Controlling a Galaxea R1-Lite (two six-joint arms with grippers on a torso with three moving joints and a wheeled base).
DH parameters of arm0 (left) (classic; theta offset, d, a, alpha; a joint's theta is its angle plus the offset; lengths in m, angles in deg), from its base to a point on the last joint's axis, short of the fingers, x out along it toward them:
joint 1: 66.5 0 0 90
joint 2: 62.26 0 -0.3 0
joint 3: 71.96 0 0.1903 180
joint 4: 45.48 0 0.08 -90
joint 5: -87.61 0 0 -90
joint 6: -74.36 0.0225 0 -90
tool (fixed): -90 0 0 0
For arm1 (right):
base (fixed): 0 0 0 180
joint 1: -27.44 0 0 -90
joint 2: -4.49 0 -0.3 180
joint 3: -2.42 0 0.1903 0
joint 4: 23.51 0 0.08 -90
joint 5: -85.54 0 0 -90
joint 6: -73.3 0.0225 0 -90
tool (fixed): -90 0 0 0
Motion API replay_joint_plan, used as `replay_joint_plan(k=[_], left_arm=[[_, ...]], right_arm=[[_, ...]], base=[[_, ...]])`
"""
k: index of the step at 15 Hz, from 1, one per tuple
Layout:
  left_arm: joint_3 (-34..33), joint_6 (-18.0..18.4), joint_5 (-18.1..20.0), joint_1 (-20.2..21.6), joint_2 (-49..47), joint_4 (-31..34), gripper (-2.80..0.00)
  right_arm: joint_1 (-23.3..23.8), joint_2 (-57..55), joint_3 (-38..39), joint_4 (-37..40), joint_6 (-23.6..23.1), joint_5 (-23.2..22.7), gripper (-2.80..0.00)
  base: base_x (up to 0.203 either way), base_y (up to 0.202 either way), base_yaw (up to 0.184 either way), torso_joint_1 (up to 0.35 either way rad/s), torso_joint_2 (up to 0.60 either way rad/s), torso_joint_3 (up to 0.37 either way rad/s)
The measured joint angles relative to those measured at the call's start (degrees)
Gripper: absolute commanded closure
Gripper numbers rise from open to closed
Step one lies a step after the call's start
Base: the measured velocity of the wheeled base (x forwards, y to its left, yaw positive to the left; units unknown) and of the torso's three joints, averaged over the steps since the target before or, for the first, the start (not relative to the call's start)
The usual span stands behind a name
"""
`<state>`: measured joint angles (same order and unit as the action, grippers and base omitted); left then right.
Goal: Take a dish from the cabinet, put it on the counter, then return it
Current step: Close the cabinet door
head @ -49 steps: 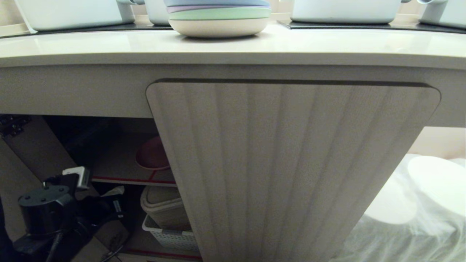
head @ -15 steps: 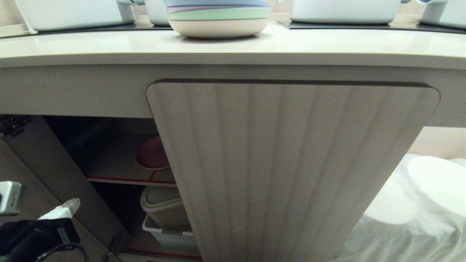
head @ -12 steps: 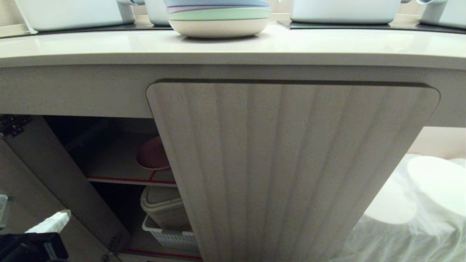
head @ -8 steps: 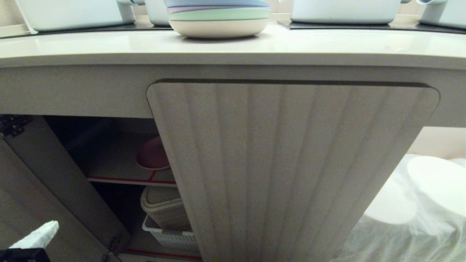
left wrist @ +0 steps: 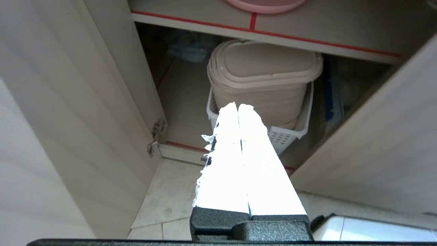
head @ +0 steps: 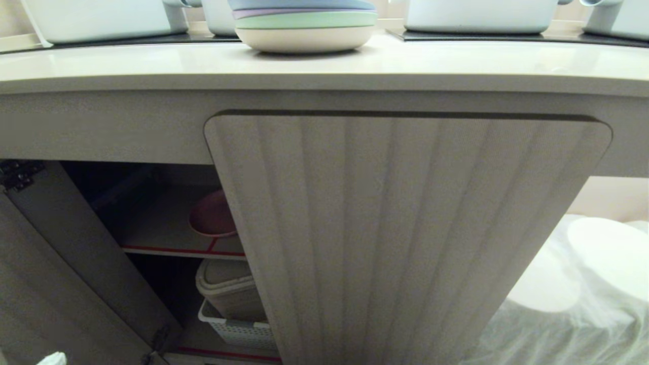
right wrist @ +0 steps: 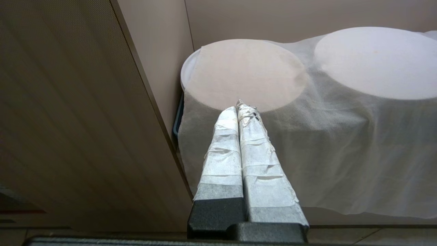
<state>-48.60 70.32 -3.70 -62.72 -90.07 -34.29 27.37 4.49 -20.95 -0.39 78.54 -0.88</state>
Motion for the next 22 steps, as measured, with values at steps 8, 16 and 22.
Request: replay_joint_plan(k=[8, 16, 22], left_arm=[[0.05, -0.16, 3.06, -3.07, 19.34, 10.12, 0.0], [0.02, 0.53, 4.64, -3.78, 27.57, 10.11, 0.0], [0.0, 8.06, 1.44, -3.78, 27.73, 11.92, 0.0]], right_arm=[[0.0, 0.0, 0.0, -0.02, 0.0, 0.0, 0.0], [0.0, 0.0, 0.0, -0.02, -0.01, 0.01, 0.0], [0.0, 0.0, 0.0, -0.02, 0.01, 0.0, 0.0]], base=[[0.0, 0.0, 0.0, 0.0, 0.0, 0.0], [0.0, 0.0, 0.0, 0.0, 0.0, 0.0], [0.0, 0.0, 0.0, 0.0, 0.0, 0.0]])
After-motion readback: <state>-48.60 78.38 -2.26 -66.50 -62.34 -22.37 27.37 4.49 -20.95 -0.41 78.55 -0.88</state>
